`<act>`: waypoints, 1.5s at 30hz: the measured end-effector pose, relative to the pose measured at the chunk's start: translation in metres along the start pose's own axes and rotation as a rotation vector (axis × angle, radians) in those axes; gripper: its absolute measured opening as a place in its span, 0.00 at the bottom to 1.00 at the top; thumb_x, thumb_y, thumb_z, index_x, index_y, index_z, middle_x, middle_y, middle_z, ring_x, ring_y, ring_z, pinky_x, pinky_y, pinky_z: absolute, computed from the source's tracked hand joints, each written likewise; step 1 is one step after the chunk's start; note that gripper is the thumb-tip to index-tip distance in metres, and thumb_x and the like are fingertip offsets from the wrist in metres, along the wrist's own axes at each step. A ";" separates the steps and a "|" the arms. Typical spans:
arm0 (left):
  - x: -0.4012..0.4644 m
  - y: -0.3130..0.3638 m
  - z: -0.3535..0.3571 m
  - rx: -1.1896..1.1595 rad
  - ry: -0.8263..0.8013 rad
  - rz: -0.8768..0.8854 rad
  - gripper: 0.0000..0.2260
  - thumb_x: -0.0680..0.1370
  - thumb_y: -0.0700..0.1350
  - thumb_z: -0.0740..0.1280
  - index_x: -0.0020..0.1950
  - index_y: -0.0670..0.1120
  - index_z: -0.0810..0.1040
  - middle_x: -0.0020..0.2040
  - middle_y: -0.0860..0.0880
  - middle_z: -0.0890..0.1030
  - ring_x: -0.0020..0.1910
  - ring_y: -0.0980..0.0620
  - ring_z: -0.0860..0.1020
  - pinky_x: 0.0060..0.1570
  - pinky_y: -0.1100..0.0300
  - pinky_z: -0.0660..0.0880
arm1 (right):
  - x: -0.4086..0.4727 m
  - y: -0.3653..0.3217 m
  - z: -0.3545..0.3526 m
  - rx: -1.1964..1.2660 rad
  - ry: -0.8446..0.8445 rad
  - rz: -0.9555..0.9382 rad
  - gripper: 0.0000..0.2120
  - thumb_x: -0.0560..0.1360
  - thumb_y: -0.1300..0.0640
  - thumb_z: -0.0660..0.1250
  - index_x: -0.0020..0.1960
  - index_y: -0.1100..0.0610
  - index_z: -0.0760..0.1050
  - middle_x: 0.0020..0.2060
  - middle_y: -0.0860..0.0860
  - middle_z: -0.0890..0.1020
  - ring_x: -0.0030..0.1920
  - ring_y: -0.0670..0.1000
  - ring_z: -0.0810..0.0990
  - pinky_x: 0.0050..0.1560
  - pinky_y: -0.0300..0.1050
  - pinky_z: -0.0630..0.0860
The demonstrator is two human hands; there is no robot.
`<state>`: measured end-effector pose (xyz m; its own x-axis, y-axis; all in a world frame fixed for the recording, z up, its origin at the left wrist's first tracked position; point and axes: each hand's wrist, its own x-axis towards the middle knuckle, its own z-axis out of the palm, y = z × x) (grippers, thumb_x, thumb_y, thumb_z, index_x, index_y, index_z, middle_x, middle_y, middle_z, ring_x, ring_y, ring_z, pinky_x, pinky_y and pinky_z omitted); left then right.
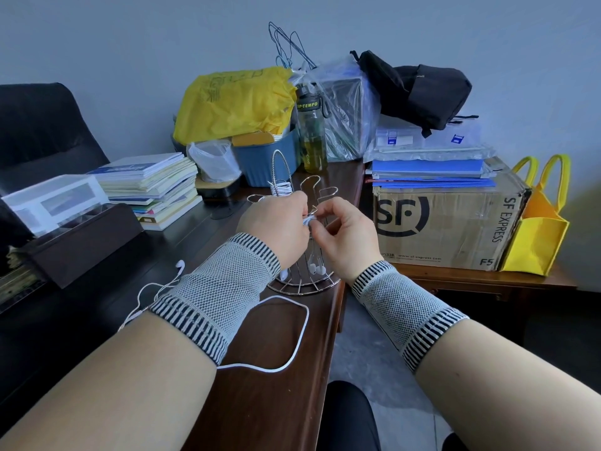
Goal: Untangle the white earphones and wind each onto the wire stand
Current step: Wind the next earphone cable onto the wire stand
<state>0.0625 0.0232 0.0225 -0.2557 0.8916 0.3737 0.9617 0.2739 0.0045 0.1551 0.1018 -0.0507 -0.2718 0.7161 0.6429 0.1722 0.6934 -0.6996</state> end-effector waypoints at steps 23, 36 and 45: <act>-0.007 -0.004 0.021 0.084 0.106 0.046 0.10 0.83 0.50 0.57 0.63 0.49 0.68 0.46 0.46 0.83 0.45 0.42 0.81 0.36 0.55 0.66 | 0.011 -0.019 -0.005 0.474 -0.081 0.467 0.13 0.75 0.51 0.69 0.32 0.50 0.78 0.24 0.42 0.75 0.31 0.47 0.75 0.37 0.44 0.72; -0.020 -0.011 0.027 -0.018 0.238 0.017 0.17 0.82 0.49 0.60 0.71 0.50 0.70 0.51 0.49 0.84 0.48 0.46 0.82 0.45 0.54 0.74 | 0.022 -0.029 -0.012 0.547 -0.206 0.874 0.09 0.70 0.49 0.71 0.42 0.55 0.80 0.40 0.51 0.83 0.38 0.51 0.78 0.39 0.44 0.69; -0.024 -0.014 0.028 -0.991 0.036 -0.615 0.16 0.79 0.51 0.63 0.42 0.42 0.83 0.39 0.47 0.85 0.38 0.54 0.84 0.44 0.55 0.82 | 0.022 -0.025 -0.015 0.529 -0.313 0.952 0.14 0.70 0.44 0.70 0.43 0.56 0.79 0.41 0.51 0.82 0.41 0.51 0.77 0.40 0.45 0.70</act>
<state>0.0521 0.0079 -0.0121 -0.7177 0.6915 0.0822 0.3365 0.2411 0.9103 0.1585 0.1014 -0.0139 -0.4818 0.8318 -0.2754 0.0337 -0.2965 -0.9544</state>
